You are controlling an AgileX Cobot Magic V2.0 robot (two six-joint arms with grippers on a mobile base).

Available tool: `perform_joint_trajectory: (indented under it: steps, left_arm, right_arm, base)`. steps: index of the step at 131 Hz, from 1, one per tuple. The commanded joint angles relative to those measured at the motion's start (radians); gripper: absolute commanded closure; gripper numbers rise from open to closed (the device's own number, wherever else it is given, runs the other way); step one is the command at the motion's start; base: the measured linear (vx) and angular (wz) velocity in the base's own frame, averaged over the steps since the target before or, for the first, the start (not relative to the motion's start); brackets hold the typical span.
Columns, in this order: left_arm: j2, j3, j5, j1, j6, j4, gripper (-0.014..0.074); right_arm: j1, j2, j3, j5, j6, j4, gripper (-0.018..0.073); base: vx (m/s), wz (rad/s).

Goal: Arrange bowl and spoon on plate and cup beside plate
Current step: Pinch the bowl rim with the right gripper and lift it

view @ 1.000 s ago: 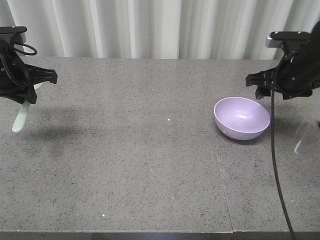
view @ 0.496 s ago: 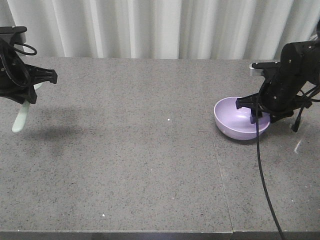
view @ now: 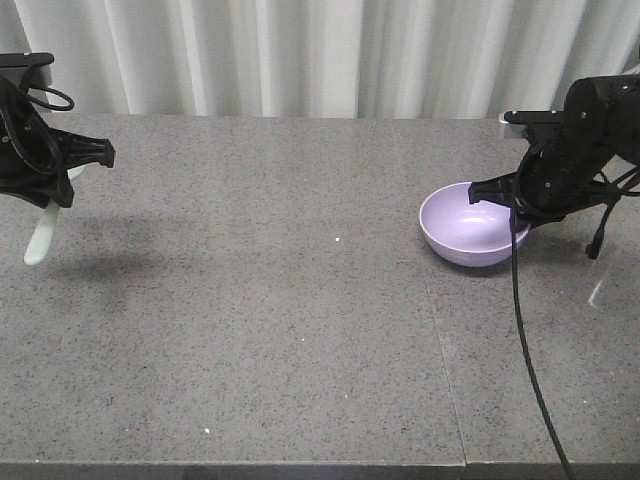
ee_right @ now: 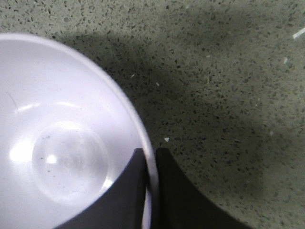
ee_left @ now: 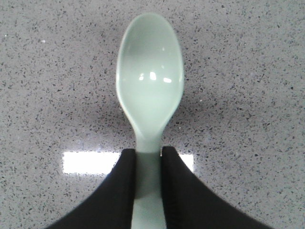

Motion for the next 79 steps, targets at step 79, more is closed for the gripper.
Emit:
perform_joint_trajectory:
  steps: [79]
  left_arm:
    - [-0.050, -0.026, -0.024, -0.007, 0.000, -0.006, 0.0604]
  right_arm:
    - [-0.001, -0.345, -0.023, 0.013, -0.119, 0.136, 0.0564]
  base:
    - [0.00, 0.00]
